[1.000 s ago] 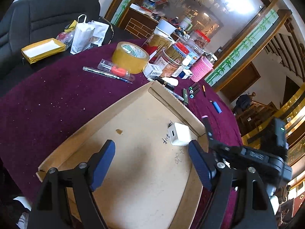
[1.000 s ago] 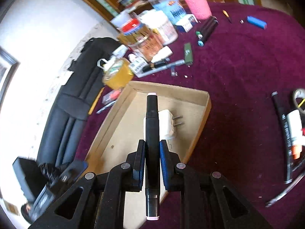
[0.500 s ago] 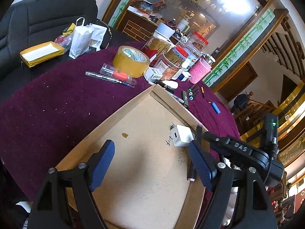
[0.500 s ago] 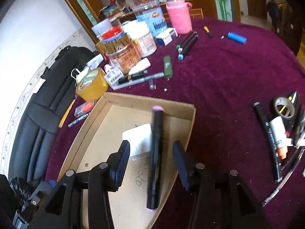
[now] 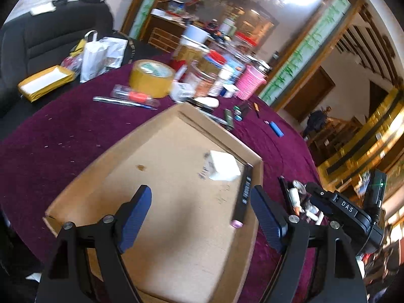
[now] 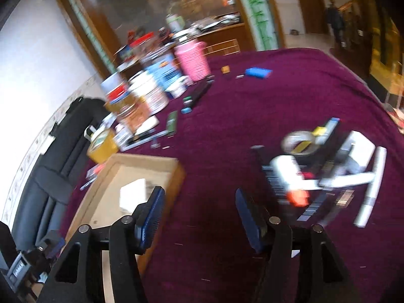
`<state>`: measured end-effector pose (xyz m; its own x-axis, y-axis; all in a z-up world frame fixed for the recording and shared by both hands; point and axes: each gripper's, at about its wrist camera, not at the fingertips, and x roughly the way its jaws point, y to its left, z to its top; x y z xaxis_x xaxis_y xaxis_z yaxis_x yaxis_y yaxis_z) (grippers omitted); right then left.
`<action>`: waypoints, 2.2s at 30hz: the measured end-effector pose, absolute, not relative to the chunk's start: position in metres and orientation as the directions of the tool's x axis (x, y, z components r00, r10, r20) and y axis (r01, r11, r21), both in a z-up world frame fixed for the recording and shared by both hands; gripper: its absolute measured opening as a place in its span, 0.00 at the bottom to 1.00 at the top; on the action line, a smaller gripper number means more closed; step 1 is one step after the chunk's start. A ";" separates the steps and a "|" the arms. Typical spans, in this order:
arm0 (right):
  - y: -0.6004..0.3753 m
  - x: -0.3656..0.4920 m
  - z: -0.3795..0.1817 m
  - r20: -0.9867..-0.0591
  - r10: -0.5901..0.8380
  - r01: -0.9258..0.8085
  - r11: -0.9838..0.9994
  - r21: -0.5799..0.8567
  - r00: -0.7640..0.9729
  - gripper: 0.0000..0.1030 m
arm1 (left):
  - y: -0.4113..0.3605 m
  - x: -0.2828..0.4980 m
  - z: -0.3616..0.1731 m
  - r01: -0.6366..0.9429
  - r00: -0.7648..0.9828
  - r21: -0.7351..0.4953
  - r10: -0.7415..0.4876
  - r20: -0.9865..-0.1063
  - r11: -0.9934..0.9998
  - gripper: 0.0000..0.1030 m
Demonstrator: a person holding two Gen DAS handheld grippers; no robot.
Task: Organize rigid objects
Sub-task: 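Grasp a black marker from the pile with the left gripper, then lift the black marker toward the box with the left gripper while the right gripper grasps the white glue bottle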
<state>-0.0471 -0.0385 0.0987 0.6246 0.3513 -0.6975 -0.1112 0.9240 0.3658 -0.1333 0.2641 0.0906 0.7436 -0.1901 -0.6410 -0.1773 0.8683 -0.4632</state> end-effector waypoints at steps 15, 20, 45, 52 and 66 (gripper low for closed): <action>-0.200 -0.048 0.085 -0.644 0.089 0.113 0.957 0.267 0.760 0.66 | 0.079 -0.076 0.072 0.144 0.577 -0.284 -0.314 -0.754 0.948 0.81; -0.220 -0.044 0.070 -0.626 0.086 0.136 0.945 0.298 0.775 0.66 | 0.040 -0.034 0.051 0.145 0.546 -0.258 -0.294 -0.784 0.955 0.81; -0.234 -0.042 0.054 -0.637 0.191 0.116 0.906 0.408 0.747 0.67 | -0.013 0.035 0.017 0.182 0.514 -0.058 -0.146 -0.845 0.982 0.29; -0.234 -0.039 0.050 -0.652 0.188 0.121 0.909 0.399 0.734 0.67 | -0.022 0.053 0.013 0.180 0.534 0.048 -0.057 -0.843 0.982 0.45; -0.223 -0.034 0.045 -0.671 0.206 0.080 0.926 0.368 0.712 0.67 | 0.045 0.015 0.043 0.140 0.566 -0.264 -0.296 -0.769 0.954 0.14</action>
<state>-0.0339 -0.2232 0.0447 0.7119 0.2056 -0.6715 0.0796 0.9264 0.3681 0.0150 0.0449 0.0431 0.5659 -0.2961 -0.7695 0.1398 0.9542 -0.2644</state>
